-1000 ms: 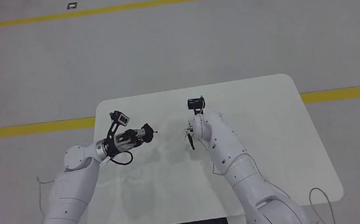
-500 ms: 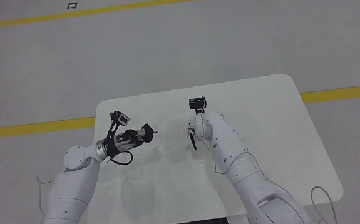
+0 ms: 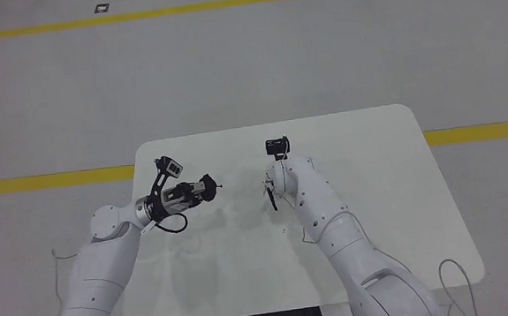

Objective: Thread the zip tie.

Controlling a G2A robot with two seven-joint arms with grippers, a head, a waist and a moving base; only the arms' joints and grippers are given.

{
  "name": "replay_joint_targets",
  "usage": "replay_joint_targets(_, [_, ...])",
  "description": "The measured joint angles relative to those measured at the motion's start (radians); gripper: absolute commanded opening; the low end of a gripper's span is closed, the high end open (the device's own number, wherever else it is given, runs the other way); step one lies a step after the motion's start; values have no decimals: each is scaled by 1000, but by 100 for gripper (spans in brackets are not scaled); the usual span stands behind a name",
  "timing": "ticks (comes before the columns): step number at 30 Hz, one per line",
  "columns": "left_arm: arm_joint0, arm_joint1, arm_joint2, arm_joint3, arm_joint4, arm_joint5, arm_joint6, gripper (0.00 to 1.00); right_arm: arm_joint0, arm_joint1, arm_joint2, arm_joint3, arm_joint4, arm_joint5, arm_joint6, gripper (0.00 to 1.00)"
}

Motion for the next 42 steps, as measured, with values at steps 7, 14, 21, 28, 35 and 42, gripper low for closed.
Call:
replay_joint_targets(7, [0, 0, 0, 0, 0, 0, 0, 0, -4, 4, -5, -11, 0, 0, -1, 0])
replay_joint_targets(14, [0, 0, 0, 0, 0, 0, 0, 0, -29, 10, -11, -72, 0, 0, 10, 0])
replay_joint_targets(21, [0, 0, 0, 0, 0, 0, 0, 0, -104, 3, 4, -226, 0, 0, 58, 0])
replay_joint_targets(28, [0, 0, 0, 0, 0, 0, 0, 0, -202, -15, 54, -397, 15, 0, 56, 0])
replay_joint_targets(35, [0, 0, 0, 0, 0, 0, 0, 0, -268, -3, 69, -513, 154, -40, -22, 0])
replay_joint_targets(42, [0, 0, 0, 0, 0, 0, 0, 0, -339, 20, 87, -608, 313, -166, -135, 0])
